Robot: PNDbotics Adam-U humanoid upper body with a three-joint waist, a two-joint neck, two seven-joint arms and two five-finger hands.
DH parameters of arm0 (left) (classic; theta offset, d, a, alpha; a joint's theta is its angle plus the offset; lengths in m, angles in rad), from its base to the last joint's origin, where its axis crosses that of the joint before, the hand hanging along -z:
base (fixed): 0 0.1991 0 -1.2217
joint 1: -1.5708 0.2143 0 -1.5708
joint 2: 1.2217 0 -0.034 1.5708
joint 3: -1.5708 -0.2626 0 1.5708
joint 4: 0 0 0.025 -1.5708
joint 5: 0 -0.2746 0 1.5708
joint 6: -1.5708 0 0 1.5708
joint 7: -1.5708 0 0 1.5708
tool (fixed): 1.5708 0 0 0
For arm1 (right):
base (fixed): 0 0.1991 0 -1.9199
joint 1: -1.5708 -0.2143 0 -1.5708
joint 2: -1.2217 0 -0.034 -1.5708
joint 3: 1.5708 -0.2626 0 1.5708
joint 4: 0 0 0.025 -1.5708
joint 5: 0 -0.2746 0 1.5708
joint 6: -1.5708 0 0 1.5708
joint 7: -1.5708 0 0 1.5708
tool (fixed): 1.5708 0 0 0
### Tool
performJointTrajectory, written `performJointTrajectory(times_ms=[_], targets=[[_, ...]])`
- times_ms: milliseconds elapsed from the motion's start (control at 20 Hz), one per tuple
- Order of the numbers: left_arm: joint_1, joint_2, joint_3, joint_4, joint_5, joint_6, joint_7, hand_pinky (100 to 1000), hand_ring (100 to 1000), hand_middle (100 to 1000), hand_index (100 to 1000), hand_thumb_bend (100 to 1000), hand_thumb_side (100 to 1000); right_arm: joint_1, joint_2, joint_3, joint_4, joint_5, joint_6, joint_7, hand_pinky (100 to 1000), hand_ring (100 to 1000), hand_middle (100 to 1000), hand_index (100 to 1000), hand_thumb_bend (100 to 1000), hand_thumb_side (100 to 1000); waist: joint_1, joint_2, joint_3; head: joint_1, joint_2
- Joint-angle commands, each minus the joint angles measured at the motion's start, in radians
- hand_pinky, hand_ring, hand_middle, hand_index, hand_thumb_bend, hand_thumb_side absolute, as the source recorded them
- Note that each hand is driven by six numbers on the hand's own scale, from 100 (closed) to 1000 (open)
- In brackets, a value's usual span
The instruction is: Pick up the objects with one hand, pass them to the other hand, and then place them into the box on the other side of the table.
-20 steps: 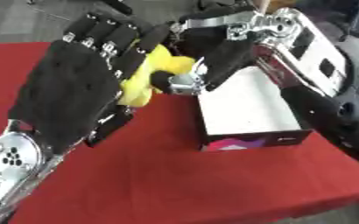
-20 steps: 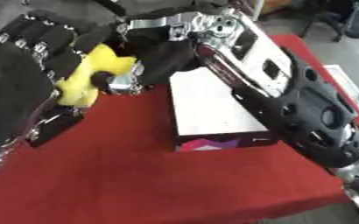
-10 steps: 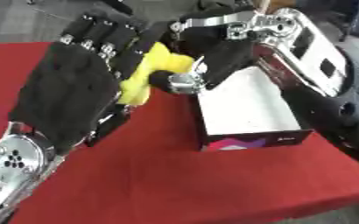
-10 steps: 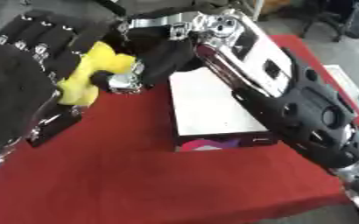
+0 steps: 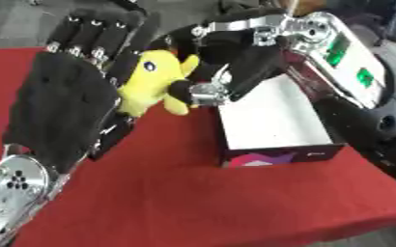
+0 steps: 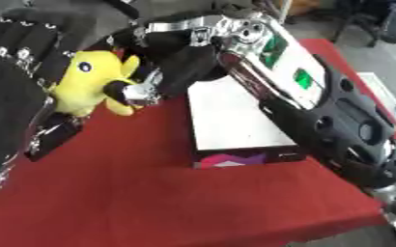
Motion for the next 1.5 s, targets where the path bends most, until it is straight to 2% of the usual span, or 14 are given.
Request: performJointTrajectory(times_ms=[50,200,250,600,700,800,850,950,1050,1100,1250,1350,1450,1500], targets=[[-0.014,0.012,0.011,0.006,0.001,-0.004,0.017,811,806,788,985,970,197,-0.014,-0.011,-0.003,-0.011,-0.027,0.017,-0.004,898,875,100,512,100,100,0.001,-0.024,-0.001,0.001,-0.010],[-0.016,0.007,0.008,0.009,0.000,-0.012,0.021,801,800,782,978,945,200,-0.018,-0.006,-0.002,-0.012,-0.045,0.026,-0.011,898,872,100,506,100,100,0.000,-0.024,0.001,-0.001,-0.009],[-0.016,0.005,0.008,0.008,0.001,-0.013,0.022,792,792,771,973,907,206,-0.018,-0.005,-0.001,-0.013,-0.049,0.029,-0.012,898,872,100,507,100,100,0.000,-0.024,0.001,-0.002,-0.009],[-0.021,-0.012,0.008,-0.002,0.043,-0.017,0.078,723,695,661,855,519,220,-0.023,0.001,0.002,-0.018,-0.060,0.040,-0.005,898,872,100,510,100,100,-0.001,-0.024,0.003,-0.006,-0.008],[-0.022,-0.017,0.008,-0.004,0.055,-0.019,0.095,710,666,622,815,449,230,-0.022,0.001,0.003,-0.018,-0.054,0.042,-0.003,898,873,103,519,100,100,-0.002,-0.024,0.004,-0.006,-0.008],[-0.023,-0.019,0.006,-0.002,0.060,-0.024,0.104,695,638,594,781,373,239,-0.022,0.001,0.004,-0.017,-0.045,0.042,-0.002,901,882,132,552,100,121,-0.002,-0.024,0.004,-0.006,-0.008],[-0.023,-0.020,0.006,-0.001,0.060,-0.026,0.106,689,629,585,768,348,237,-0.022,0.001,0.003,-0.018,-0.039,0.041,-0.001,904,894,166,587,100,148,-0.003,-0.024,0.004,-0.006,-0.009],[-0.024,-0.021,0.007,0.002,0.058,-0.026,0.106,683,622,569,739,312,245,-0.021,0.000,0.003,-0.023,-0.029,0.034,0.005,913,922,247,668,100,138,-0.003,-0.025,0.004,-0.006,-0.009],[-0.024,-0.024,0.008,0.004,0.055,-0.024,0.102,674,613,561,692,188,129,-0.021,0.000,0.003,-0.030,-0.024,0.027,0.016,917,934,282,702,100,131,-0.003,-0.025,0.004,-0.006,-0.009],[-0.023,-0.026,0.008,0.004,0.055,-0.021,0.100,669,608,558,683,150,108,-0.021,-0.001,0.004,-0.033,-0.022,0.024,0.022,919,940,309,728,100,126,-0.003,-0.025,0.004,-0.007,-0.009],[-0.024,-0.030,0.007,0.003,0.059,-0.019,0.095,666,606,555,672,100,100,-0.021,-0.001,0.004,-0.041,-0.017,0.016,0.035,920,945,320,739,100,121,-0.003,-0.026,0.005,-0.009,-0.008],[-0.025,-0.032,0.007,0.003,0.060,-0.021,0.091,665,606,554,666,100,100,-0.021,-0.001,0.004,-0.043,-0.011,0.011,0.042,923,952,331,749,100,122,-0.003,-0.026,0.005,-0.010,-0.009],[-0.025,-0.033,0.008,0.003,0.057,-0.021,0.086,665,606,556,664,100,100,-0.020,-0.002,0.005,-0.045,-0.004,0.004,0.052,928,967,363,781,100,147,-0.004,-0.026,0.005,-0.010,-0.009],[-0.025,-0.033,0.008,0.004,0.055,-0.021,0.083,664,607,556,662,100,100,-0.020,-0.002,0.005,-0.047,0.000,-0.001,0.060,932,983,400,817,100,191,-0.004,-0.026,0.005,-0.010,-0.009]])
